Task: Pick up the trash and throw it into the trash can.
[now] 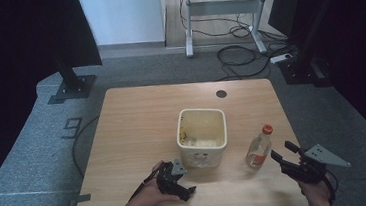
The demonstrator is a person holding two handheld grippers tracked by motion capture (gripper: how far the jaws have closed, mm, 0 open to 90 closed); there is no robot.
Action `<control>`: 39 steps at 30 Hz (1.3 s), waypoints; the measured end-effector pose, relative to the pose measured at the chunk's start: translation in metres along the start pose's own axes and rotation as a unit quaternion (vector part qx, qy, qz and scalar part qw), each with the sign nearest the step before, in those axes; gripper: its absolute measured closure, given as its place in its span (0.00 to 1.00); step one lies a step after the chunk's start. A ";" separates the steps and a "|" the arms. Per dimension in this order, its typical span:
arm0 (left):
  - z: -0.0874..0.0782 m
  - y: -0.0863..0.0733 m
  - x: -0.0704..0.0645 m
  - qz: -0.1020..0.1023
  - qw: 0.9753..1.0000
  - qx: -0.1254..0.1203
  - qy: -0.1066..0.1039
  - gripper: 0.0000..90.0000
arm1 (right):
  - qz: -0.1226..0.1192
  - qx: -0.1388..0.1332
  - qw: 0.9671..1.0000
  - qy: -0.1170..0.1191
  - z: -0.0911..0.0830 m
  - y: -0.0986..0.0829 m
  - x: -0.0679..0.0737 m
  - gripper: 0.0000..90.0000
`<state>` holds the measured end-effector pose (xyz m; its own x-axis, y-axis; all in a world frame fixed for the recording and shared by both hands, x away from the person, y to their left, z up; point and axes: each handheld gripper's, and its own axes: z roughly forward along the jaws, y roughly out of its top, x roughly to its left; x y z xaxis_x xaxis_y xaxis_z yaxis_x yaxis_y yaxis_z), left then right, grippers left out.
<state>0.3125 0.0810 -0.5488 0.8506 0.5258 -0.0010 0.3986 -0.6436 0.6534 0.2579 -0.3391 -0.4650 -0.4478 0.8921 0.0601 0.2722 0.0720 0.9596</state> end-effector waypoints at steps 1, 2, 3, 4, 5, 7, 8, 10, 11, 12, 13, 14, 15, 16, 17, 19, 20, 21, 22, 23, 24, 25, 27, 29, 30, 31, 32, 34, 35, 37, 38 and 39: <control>0.000 0.000 0.000 0.000 1.000 0.000 0.000 0.00 | -0.001 -0.002 1.000 0.001 0.000 0.001 0.000 0.37; 0.000 0.000 0.000 0.000 1.000 0.000 0.000 0.00 | -0.001 -0.002 1.000 0.001 0.001 0.002 0.001 0.37; 0.000 0.000 0.000 0.000 1.000 0.000 0.000 0.00 | -0.001 -0.004 1.000 0.001 0.001 0.003 0.001 0.37; 0.000 0.000 0.000 0.000 1.000 0.000 0.000 0.00 | 0.000 -0.006 1.000 0.002 0.002 0.004 0.001 0.37; 0.000 0.000 0.000 0.000 1.000 0.000 0.000 0.00 | -0.001 -0.007 1.000 0.003 0.002 0.005 0.002 0.37; 0.000 0.000 0.000 0.001 1.000 0.002 0.000 0.00 | -0.003 -0.008 1.000 0.005 0.003 0.007 0.003 0.37; 0.000 0.000 0.000 0.001 1.000 0.001 0.000 0.00 | -0.003 -0.009 1.000 0.006 0.004 0.008 0.004 0.37; 0.000 0.000 0.000 0.001 1.000 0.001 0.000 0.00 | -0.003 -0.011 1.000 0.006 0.005 0.009 0.005 0.37; 0.000 0.000 0.000 0.001 1.000 0.001 0.000 0.00 | -0.003 -0.011 1.000 0.007 0.006 0.009 0.005 0.37; 0.000 0.000 0.000 0.001 1.000 0.002 0.000 0.00 | -0.004 -0.011 1.000 0.007 0.007 0.010 0.006 0.37; 0.000 0.000 0.000 0.001 1.000 0.002 0.000 0.00 | -0.004 -0.011 1.000 0.008 0.007 0.010 0.006 0.36; 0.000 0.000 0.000 0.001 1.000 0.001 0.000 0.00 | -0.006 -0.011 1.000 0.008 0.008 0.011 0.007 0.36; 0.000 0.000 0.000 0.001 1.000 0.002 0.000 0.00 | -0.006 -0.012 1.000 0.009 0.009 0.011 0.007 0.37; 0.000 0.000 0.000 0.001 1.000 0.001 0.000 0.00 | -0.007 -0.012 1.000 0.009 0.010 0.012 0.008 0.37; 0.000 0.000 0.000 0.001 1.000 0.001 0.000 0.00 | -0.007 -0.012 1.000 0.009 0.010 0.013 0.008 0.37; 0.000 0.000 0.000 0.001 1.000 0.002 0.000 0.00 | -0.008 -0.012 1.000 0.010 0.013 0.014 0.010 0.36; 0.000 0.000 0.000 0.001 1.000 0.002 0.000 0.00 | -0.008 -0.012 1.000 0.011 0.014 0.014 0.010 0.36; 0.000 0.000 0.000 0.001 1.000 0.001 0.000 0.00 | -0.009 -0.012 1.000 0.011 0.015 0.014 0.011 0.37; 0.000 0.000 0.000 0.001 1.000 0.002 0.000 0.00 | -0.010 -0.011 1.000 0.012 0.016 0.014 0.012 0.36; 0.000 0.000 0.000 0.001 1.000 0.002 0.000 0.00 | -0.011 -0.011 1.000 0.013 0.017 0.014 0.012 0.37; 0.000 0.000 0.000 0.001 1.000 0.002 0.000 0.00 | -0.012 -0.010 1.000 0.013 0.018 0.014 0.012 0.37; 0.000 0.000 0.000 0.001 1.000 0.002 0.000 0.00 | -0.012 -0.009 1.000 0.012 0.019 0.014 0.012 0.37; 0.000 0.000 0.000 0.001 1.000 0.001 0.000 0.00 | -0.011 -0.008 1.000 0.011 0.020 0.014 0.012 0.36; 0.000 0.000 0.000 0.001 1.000 0.001 0.000 0.00 | -0.011 -0.008 1.000 0.009 0.021 0.015 0.011 0.37; 0.000 0.000 0.000 0.001 1.000 0.001 0.000 0.00 | -0.010 -0.009 1.000 0.009 0.022 0.015 0.011 0.37; 0.000 0.000 0.000 0.001 1.000 0.002 0.000 0.00 | -0.009 -0.009 1.000 0.009 0.022 0.015 0.011 0.36; 0.000 0.000 0.000 0.001 1.000 0.001 0.000 0.00 | -0.010 -0.010 1.000 0.009 0.023 0.016 0.010 0.37; 0.000 0.000 0.000 0.001 1.000 0.001 0.000 0.00 | -0.010 -0.010 1.000 0.009 0.024 0.017 0.010 0.37; 0.000 0.000 0.000 0.001 1.000 0.002 0.000 0.00 | -0.010 -0.010 1.000 0.009 0.025 0.017 0.010 0.36; 0.000 0.000 0.000 0.001 1.000 0.002 0.000 0.00 | -0.009 -0.010 1.000 0.008 0.026 0.017 0.009 0.36; 0.000 0.000 0.000 0.001 1.000 0.002 0.000 0.00 | -0.009 -0.009 1.000 0.008 0.026 0.017 0.009 0.36; 0.000 0.000 0.000 0.001 1.000 0.002 0.000 0.00 | -0.009 -0.009 1.000 0.007 0.027 0.017 0.009 0.36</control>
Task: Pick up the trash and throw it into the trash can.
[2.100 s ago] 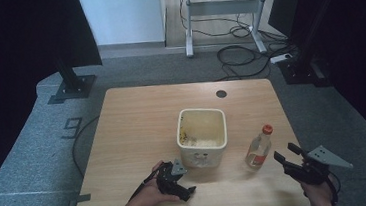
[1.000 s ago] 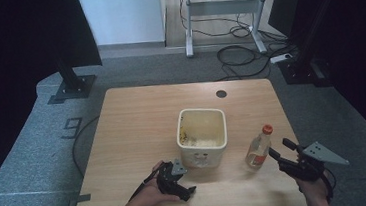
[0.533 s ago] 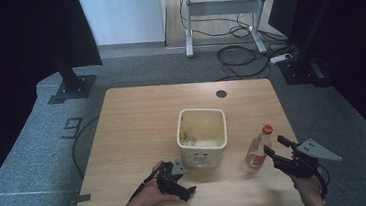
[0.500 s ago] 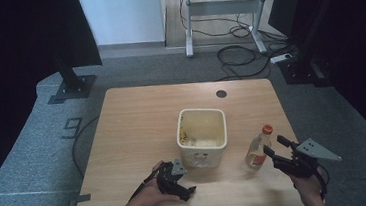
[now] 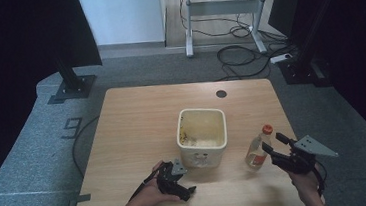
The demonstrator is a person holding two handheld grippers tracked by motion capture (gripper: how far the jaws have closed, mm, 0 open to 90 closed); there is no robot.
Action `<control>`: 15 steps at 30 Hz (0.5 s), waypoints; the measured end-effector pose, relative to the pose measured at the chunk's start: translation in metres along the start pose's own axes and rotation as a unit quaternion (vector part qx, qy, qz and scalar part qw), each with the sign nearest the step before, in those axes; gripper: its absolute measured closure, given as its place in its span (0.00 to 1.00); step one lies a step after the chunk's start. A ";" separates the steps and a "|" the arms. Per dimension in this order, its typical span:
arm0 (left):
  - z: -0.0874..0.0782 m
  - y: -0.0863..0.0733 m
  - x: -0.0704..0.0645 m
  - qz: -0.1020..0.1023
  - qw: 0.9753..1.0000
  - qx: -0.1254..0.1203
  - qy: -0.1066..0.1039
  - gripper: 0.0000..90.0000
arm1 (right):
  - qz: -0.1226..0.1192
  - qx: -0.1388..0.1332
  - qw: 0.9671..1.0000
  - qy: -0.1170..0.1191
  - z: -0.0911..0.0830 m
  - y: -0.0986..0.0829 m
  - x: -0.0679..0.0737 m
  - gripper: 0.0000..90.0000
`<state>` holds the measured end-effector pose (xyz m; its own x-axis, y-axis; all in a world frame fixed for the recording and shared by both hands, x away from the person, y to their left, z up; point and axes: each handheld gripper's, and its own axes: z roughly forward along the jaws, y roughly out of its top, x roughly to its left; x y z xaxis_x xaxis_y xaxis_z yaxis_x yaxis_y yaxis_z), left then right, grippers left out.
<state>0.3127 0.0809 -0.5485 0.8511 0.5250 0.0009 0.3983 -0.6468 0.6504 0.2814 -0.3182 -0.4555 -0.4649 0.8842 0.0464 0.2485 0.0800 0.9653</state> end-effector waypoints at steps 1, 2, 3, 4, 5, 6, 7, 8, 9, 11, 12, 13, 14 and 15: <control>0.000 0.000 0.000 0.000 1.000 0.000 0.000 0.00 | 0.000 0.000 1.000 -0.001 0.001 0.000 0.000 0.36; 0.000 0.000 0.000 0.000 1.000 0.000 0.000 0.00 | 0.000 0.000 1.000 -0.002 0.002 0.000 0.000 0.36; 0.000 0.000 0.000 0.000 1.000 0.000 0.000 0.00 | 0.001 0.000 1.000 -0.002 0.004 0.001 0.000 0.36; 0.000 0.000 0.000 0.000 1.000 0.000 0.000 0.00 | 0.001 0.001 1.000 -0.003 0.005 0.000 0.001 0.36; 0.000 0.000 0.000 0.000 1.000 0.000 0.000 0.00 | -0.001 0.002 1.000 -0.001 0.007 0.000 0.001 0.36; 0.000 0.000 0.000 0.000 1.000 0.000 0.000 0.00 | -0.002 0.004 1.000 -0.001 0.009 0.000 0.002 0.36; 0.000 0.000 0.000 0.000 1.000 0.000 0.000 0.00 | -0.006 0.005 1.000 -0.002 0.011 0.000 0.003 0.36; 0.000 0.000 0.000 0.000 1.000 0.000 0.000 0.00 | -0.005 0.006 1.000 -0.002 0.012 0.000 0.004 0.36; 0.000 0.000 0.000 0.000 1.000 0.000 0.000 0.00 | -0.005 0.005 1.000 -0.002 0.014 0.001 0.004 0.36; 0.000 0.000 0.000 0.000 1.000 0.000 0.000 0.00 | -0.007 0.006 1.000 -0.004 0.018 0.003 0.006 0.36; 0.000 0.000 0.000 0.000 1.000 0.000 0.000 0.00 | -0.008 0.005 1.000 -0.003 0.019 0.004 0.006 0.36; 0.000 0.000 0.000 0.000 1.000 0.000 0.000 0.00 | -0.009 0.004 1.000 -0.002 0.020 0.005 0.006 0.36; 0.000 0.000 0.000 0.000 1.000 0.000 0.000 0.00 | -0.009 0.003 1.000 -0.002 0.021 0.006 0.006 0.36; 0.000 0.000 0.000 0.000 1.000 0.000 0.000 0.00 | -0.009 0.001 1.000 -0.002 0.023 0.008 0.006 0.36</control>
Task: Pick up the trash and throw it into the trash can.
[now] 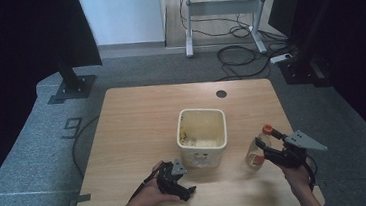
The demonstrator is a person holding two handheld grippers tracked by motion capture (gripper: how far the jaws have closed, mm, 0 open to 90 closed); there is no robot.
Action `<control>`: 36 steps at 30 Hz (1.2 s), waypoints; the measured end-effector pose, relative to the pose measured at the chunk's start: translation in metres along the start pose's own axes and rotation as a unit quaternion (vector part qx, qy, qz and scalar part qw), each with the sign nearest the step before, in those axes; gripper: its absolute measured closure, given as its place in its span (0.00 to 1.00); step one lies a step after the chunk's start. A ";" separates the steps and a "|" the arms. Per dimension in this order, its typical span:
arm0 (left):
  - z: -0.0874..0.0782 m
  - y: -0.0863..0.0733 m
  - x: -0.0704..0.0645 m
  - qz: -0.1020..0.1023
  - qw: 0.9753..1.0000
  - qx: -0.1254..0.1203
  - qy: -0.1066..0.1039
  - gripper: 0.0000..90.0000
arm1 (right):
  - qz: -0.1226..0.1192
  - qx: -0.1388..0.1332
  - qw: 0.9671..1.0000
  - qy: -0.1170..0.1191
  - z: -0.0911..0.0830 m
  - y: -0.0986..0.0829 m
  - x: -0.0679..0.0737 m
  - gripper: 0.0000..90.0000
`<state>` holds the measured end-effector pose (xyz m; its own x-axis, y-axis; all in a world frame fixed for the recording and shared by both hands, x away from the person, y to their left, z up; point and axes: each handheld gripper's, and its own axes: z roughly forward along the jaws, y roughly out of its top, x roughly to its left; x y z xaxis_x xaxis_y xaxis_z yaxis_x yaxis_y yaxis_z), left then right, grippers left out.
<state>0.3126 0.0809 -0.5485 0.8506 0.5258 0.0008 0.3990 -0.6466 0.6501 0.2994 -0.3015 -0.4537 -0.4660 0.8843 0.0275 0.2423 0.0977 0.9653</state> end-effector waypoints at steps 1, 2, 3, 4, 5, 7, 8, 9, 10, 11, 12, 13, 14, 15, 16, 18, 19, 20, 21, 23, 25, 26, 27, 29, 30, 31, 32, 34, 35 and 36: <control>0.000 0.000 0.000 0.000 1.000 0.000 0.000 0.00 | 0.001 -0.001 1.000 -0.001 0.001 0.001 0.000 0.36; 0.000 0.000 0.000 0.000 1.000 0.000 0.000 0.00 | 0.003 -0.004 1.000 0.000 0.002 0.002 0.000 0.37; 0.000 0.000 0.000 0.000 1.000 0.000 0.000 0.00 | 0.003 -0.004 1.000 0.000 0.004 0.003 0.000 0.38; 0.000 0.000 0.000 0.000 1.000 0.000 0.000 0.00 | 0.000 -0.005 1.000 -0.002 0.005 0.003 0.000 0.40; 0.000 0.000 0.000 0.000 1.000 0.000 0.000 0.00 | -0.002 -0.005 1.000 -0.002 0.006 0.003 0.000 0.45; 0.000 0.000 0.000 0.000 1.000 0.000 0.000 0.00 | 0.000 -0.003 1.000 -0.003 0.007 0.003 0.000 0.51; 0.000 0.000 0.000 0.000 1.000 0.000 0.000 0.00 | -0.001 -0.001 1.000 -0.006 0.008 0.003 0.000 0.56; 0.000 0.000 0.000 0.000 1.000 0.000 0.000 0.00 | -0.003 0.000 1.000 -0.007 0.008 0.002 0.000 0.58; 0.000 0.000 0.000 0.000 1.000 0.000 0.000 0.00 | -0.003 0.000 1.000 -0.003 0.008 0.002 0.000 0.60; 0.000 0.000 0.000 0.000 1.000 0.000 0.000 0.00 | -0.004 -0.001 1.000 -0.004 0.007 0.002 0.000 0.60; 0.000 0.000 0.000 0.000 1.000 0.000 0.000 0.00 | -0.007 -0.001 1.000 -0.007 0.007 0.003 0.001 0.60; 0.000 0.000 0.000 0.000 1.000 0.000 0.000 0.00 | -0.008 0.001 1.000 -0.006 0.007 0.003 0.001 0.61; 0.000 0.000 0.000 0.000 1.000 0.000 0.000 0.00 | -0.009 0.002 1.000 -0.007 0.007 0.003 0.001 0.61; 0.000 0.000 0.000 0.000 1.000 0.000 0.000 0.00 | -0.009 0.002 1.000 -0.008 0.007 0.003 0.001 0.61; 0.000 0.000 0.000 0.000 1.000 0.000 0.000 0.00 | -0.009 0.002 1.000 -0.009 0.007 0.003 0.001 0.61; 0.000 0.000 0.000 0.000 1.000 0.000 0.000 0.00 | -0.010 0.004 1.000 -0.008 0.007 0.004 0.002 0.61; 0.000 0.000 0.000 0.000 1.000 0.000 0.000 0.00 | -0.010 0.004 1.000 -0.008 0.007 0.004 0.002 0.61; 0.000 0.000 0.000 0.000 1.000 0.000 0.000 0.00 | -0.013 0.008 1.000 -0.010 0.006 0.005 0.002 0.61; 0.000 0.000 0.000 0.000 1.000 0.000 0.000 0.00 | -0.013 0.009 1.000 -0.010 0.005 0.005 0.002 0.61; 0.000 0.000 0.000 0.000 1.000 0.000 0.000 0.00 | -0.013 0.007 1.000 -0.011 0.004 0.006 0.001 0.61; 0.000 0.000 0.000 0.000 1.000 0.000 0.000 0.00 | -0.012 0.002 1.000 -0.011 0.002 0.008 0.001 0.62; 0.000 0.000 0.000 0.000 1.000 0.000 0.000 0.00 | -0.010 0.000 1.000 -0.011 0.001 0.010 0.001 0.62; 0.000 0.000 0.000 0.000 1.000 0.000 0.000 0.00 | -0.009 -0.004 1.000 -0.010 -0.001 0.011 0.000 0.62; 0.000 0.000 0.000 0.000 1.000 0.000 0.000 0.00 | -0.008 -0.010 1.000 -0.010 -0.004 0.014 0.000 0.62; 0.000 0.000 0.000 0.000 1.000 0.000 0.000 0.00 | -0.008 -0.013 1.000 -0.010 -0.006 0.016 0.000 0.62; 0.000 0.000 0.000 0.000 1.000 0.000 0.000 0.00 | -0.009 -0.017 1.000 -0.009 -0.008 0.018 0.001 0.62; 0.000 0.000 0.000 0.000 1.000 0.000 0.000 0.00 | -0.008 -0.020 1.000 -0.009 -0.009 0.019 0.001 0.62; 0.000 0.000 0.000 0.000 1.000 0.000 0.000 0.00 | -0.010 -0.027 1.000 -0.008 -0.012 0.023 0.002 0.62; 0.000 0.000 0.000 0.000 1.000 0.000 0.000 0.00 | -0.010 -0.029 1.000 -0.008 -0.013 0.024 0.002 0.62; 0.000 0.000 0.000 -0.001 1.000 -0.001 0.001 0.00 | -0.010 -0.032 0.999 -0.008 -0.015 0.027 0.003 0.62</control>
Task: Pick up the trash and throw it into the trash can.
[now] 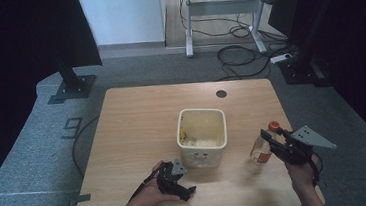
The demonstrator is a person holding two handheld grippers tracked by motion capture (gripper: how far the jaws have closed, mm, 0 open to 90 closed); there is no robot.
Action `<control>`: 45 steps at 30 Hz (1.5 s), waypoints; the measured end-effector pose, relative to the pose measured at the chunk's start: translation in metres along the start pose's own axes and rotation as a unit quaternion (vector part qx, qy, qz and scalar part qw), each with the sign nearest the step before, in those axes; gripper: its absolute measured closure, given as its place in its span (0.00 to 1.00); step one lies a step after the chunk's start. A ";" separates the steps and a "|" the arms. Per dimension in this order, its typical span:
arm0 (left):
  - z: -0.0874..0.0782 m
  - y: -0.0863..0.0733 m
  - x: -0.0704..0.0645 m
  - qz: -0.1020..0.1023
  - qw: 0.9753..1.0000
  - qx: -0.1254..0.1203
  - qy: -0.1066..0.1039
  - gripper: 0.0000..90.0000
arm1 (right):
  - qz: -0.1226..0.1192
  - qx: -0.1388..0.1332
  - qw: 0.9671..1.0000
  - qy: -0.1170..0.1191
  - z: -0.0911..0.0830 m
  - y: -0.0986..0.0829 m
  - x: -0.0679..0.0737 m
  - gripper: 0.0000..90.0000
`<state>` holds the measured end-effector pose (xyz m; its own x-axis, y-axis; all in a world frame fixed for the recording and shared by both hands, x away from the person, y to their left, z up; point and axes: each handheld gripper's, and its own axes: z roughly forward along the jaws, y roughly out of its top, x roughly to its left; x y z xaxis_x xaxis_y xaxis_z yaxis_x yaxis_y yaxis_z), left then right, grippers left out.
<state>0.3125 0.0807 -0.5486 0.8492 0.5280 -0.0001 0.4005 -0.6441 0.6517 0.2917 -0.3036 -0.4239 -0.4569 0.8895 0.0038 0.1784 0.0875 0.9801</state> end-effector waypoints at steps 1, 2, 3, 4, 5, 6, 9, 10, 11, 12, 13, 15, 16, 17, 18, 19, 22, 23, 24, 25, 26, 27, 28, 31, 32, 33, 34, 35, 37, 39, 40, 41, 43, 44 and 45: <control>0.000 0.000 0.000 0.001 1.000 0.001 -0.001 0.00 | -0.001 -0.002 1.000 0.001 -0.001 0.002 0.000 0.62; 0.000 0.000 0.000 0.001 1.000 0.001 -0.001 0.00 | -0.002 -0.004 1.000 0.001 -0.002 0.003 0.001 0.62; 0.000 0.000 0.000 0.000 1.000 0.001 0.000 0.00 | -0.003 -0.007 1.000 0.002 -0.003 0.005 0.002 0.62; 0.000 0.000 0.000 0.000 1.000 0.001 0.000 0.00 | -0.003 -0.011 1.000 0.004 -0.005 0.007 0.002 0.62; 0.000 0.000 0.000 0.000 1.000 0.000 0.000 0.00 | -0.003 -0.014 1.000 0.006 -0.006 0.009 0.003 0.62; 0.000 0.000 0.000 0.000 1.000 0.000 0.000 0.00 | -0.003 -0.018 1.000 0.007 -0.008 0.010 0.003 0.62; 0.000 0.000 0.000 0.000 1.000 0.000 0.000 0.00 | -0.001 -0.028 1.000 0.009 -0.012 0.015 0.005 0.62; 0.000 0.000 0.000 0.000 1.000 0.001 0.000 0.00 | -0.002 -0.030 0.999 0.010 -0.013 0.017 0.005 0.62; 0.000 0.000 0.000 0.000 1.000 0.001 0.000 0.00 | -0.002 -0.030 0.999 0.010 -0.013 0.017 0.005 0.62; 0.000 0.000 0.000 0.000 1.000 0.001 0.000 0.00 | -0.004 -0.035 0.999 0.010 -0.015 0.020 0.007 0.62; 0.000 0.000 0.000 0.000 1.000 0.001 0.000 0.00 | -0.006 -0.037 0.999 0.010 -0.016 0.021 0.007 0.62; 0.000 0.000 0.000 0.000 1.000 0.001 0.000 0.00 | -0.005 -0.039 0.999 0.011 -0.017 0.024 0.008 0.62; 0.000 0.000 0.000 0.000 1.000 0.001 -0.001 0.00 | -0.006 -0.040 0.999 0.010 -0.017 0.025 0.008 0.62; 0.000 0.000 0.000 0.000 1.000 0.001 -0.001 0.00 | -0.005 -0.042 0.999 0.009 -0.017 0.027 0.009 0.62; 0.000 0.000 0.000 0.000 1.000 0.001 -0.001 0.00 | -0.003 -0.043 0.999 0.009 -0.017 0.028 0.009 0.62; 0.000 0.000 0.000 0.000 1.000 0.001 -0.001 0.00 | -0.003 -0.043 0.999 0.009 -0.017 0.028 0.009 0.62; 0.000 0.000 0.000 0.002 1.000 0.001 -0.002 0.00 | -0.003 -0.039 0.999 0.005 -0.015 0.036 0.013 0.62; 0.000 0.000 0.000 0.000 1.000 0.001 -0.002 0.00 | -0.004 -0.037 0.999 0.002 -0.014 0.039 0.015 0.62; 0.000 0.000 0.000 0.000 1.000 0.001 -0.002 0.00 | -0.004 -0.036 0.999 0.001 -0.013 0.040 0.016 0.62; 0.000 0.000 0.000 0.001 1.000 0.000 -0.003 0.00 | -0.007 -0.036 0.999 0.001 -0.012 0.043 0.018 0.62; 0.000 0.000 0.000 0.001 1.000 0.001 -0.003 0.00 | -0.007 -0.036 0.999 0.001 -0.012 0.045 0.019 0.62; 0.000 0.000 0.000 0.001 1.000 0.001 -0.003 0.00 | -0.008 -0.037 0.999 0.000 -0.011 0.047 0.020 0.62; 0.000 0.000 0.000 0.001 1.000 0.001 -0.003 0.00 | -0.009 -0.037 0.999 0.001 -0.011 0.050 0.022 0.62; 0.000 0.000 0.000 0.002 1.000 0.001 -0.003 0.00 | -0.008 -0.041 0.999 0.002 -0.010 0.058 0.026 0.62; 0.000 0.000 0.000 0.002 1.000 0.001 -0.002 0.00 | -0.007 -0.042 0.999 0.001 -0.010 0.061 0.027 0.62; 0.000 0.000 0.000 0.002 1.000 0.001 -0.003 0.00 | -0.007 -0.045 0.999 0.001 -0.010 0.065 0.028 0.62; 0.000 0.000 0.000 0.002 1.000 0.001 -0.003 0.00 | -0.008 -0.047 0.999 0.001 -0.010 0.068 0.030 0.62; 0.000 0.000 0.000 0.002 1.000 0.001 -0.003 0.00 | -0.010 -0.049 0.999 0.002 -0.011 0.072 0.031 0.62; 0.000 0.000 0.000 0.002 1.000 0.001 -0.003 0.00 | -0.013 -0.053 0.998 0.003 -0.011 0.079 0.034 0.62; 0.000 0.000 0.000 0.002 1.000 0.001 -0.003 0.00 | -0.017 -0.058 0.998 0.005 -0.011 0.087 0.038 0.62; 0.000 0.000 0.000 0.002 1.000 0.001 -0.003 0.00 | -0.017 -0.059 0.998 0.006 -0.011 0.090 0.039 0.62; 0.000 0.000 0.000 0.002 1.000 0.001 -0.003 0.00 | -0.017 -0.062 0.998 0.006 -0.011 0.093 0.041 0.62; 0.000 0.000 0.000 0.001 1.000 0.001 -0.003 0.00 | -0.014 -0.064 0.998 0.002 -0.011 0.099 0.044 0.62; 0.000 0.000 0.000 0.002 1.000 0.001 -0.003 0.00 | -0.012 -0.065 0.998 0.002 -0.010 0.101 0.045 0.62; 0.000 0.000 0.000 0.001 1.000 0.001 -0.003 0.00 | -0.011 -0.065 0.998 0.001 -0.009 0.103 0.046 0.62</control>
<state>0.3123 0.0808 -0.5485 0.8521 0.5233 -0.0023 0.3987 -0.6464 0.6505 0.2809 -0.2578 -0.3207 -0.4616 0.8869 -0.0167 0.0541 0.0470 0.9974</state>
